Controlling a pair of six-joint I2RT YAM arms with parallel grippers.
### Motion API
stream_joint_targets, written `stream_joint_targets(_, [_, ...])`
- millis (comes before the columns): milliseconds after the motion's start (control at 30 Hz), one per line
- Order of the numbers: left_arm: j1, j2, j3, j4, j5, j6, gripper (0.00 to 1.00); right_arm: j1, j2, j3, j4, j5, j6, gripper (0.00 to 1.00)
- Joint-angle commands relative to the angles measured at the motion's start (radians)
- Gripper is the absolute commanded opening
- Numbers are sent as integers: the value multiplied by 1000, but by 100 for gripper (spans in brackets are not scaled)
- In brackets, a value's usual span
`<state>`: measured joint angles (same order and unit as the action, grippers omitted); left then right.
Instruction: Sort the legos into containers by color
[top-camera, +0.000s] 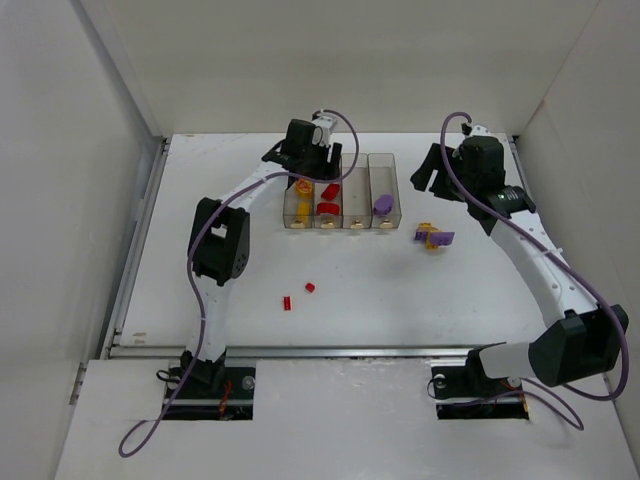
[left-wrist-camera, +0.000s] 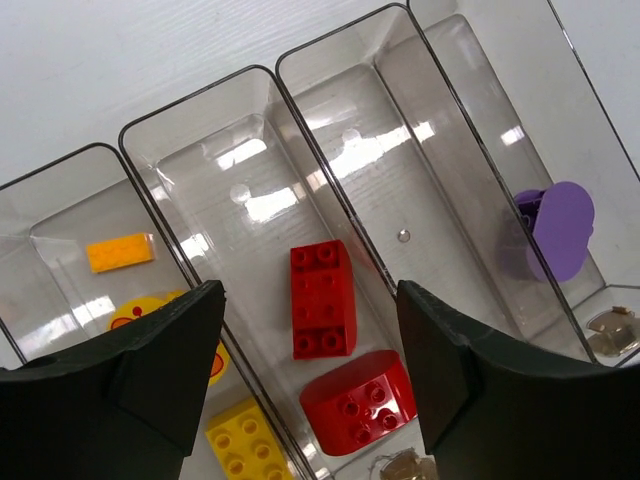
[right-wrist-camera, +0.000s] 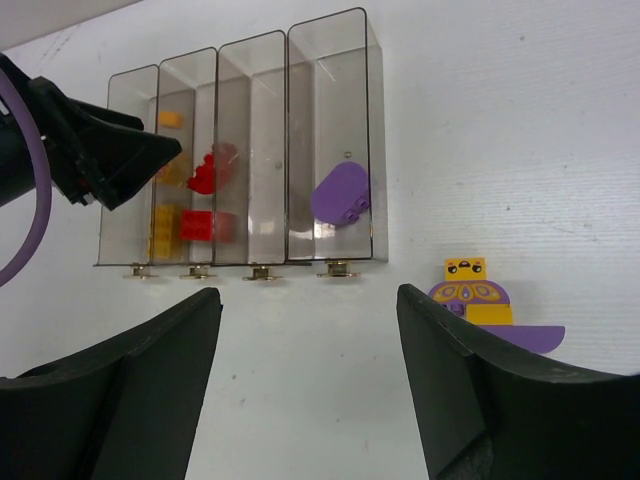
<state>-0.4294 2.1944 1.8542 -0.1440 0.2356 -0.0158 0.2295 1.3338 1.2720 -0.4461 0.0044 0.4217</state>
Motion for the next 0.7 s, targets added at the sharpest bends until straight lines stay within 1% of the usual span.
stream_joint_targets(0, [-5,-33,-6,37,-13,-33,67,-4,-44,0,1,8,-11,76])
stream_joint_targets(33, [-5,-33,-6,37,-13,-33,69,-4,-44,0,1,8,-11,76])
stream_joint_targets(167, [-5,-62,-6,37,-4,-24,69,-4,-54,-10,10,-3,-11,76])
stream_joint_targets(267, [-5,-103,-6,27,42,29,69,-4,-54,-10,10,-14,-11,76])
stream_joint_targets(333, [-5,-137,-33,17,74,89,69,-4,-65,-10,1,-14,-20,76])
stream_joint_targets(367, [-5,-181,-45,17,94,130,69,-4,-65,-10,1,-14,-20,76])
stream_joint_targets(400, [-5,-209,-62,-12,122,184,69,-4,-74,-10,1,-14,-20,76])
stream_joint_targets(433, [-5,-241,-81,-32,183,247,68,-4,-85,-19,1,-23,-32,76])
stream_joint_targets(467, [-5,-313,-125,-58,212,399,68,-4,-85,-29,-8,-23,-32,76])
stream_joint_targets(500, [-5,-350,-148,-95,235,480,68,-4,-96,-30,-8,-23,-32,76])
stream_joint_targets(533, [-5,-389,-171,-182,273,555,68,-4,-108,-46,-8,-33,-43,76])
stream_joint_targets(567, [-5,-425,-215,-236,300,627,66,-4,-108,-55,-8,-34,-43,76])
stream_joint_targets(600, [-5,-494,-239,-297,332,707,66,-4,-120,-80,-8,-43,-43,76])
stream_joint_targets(633, [-5,-524,-262,-453,367,901,66,-4,-133,-92,-8,-43,-43,76])
stream_joint_targets(667, [-5,-550,-285,-542,425,1010,66,-4,-133,-105,-8,-43,-43,76])
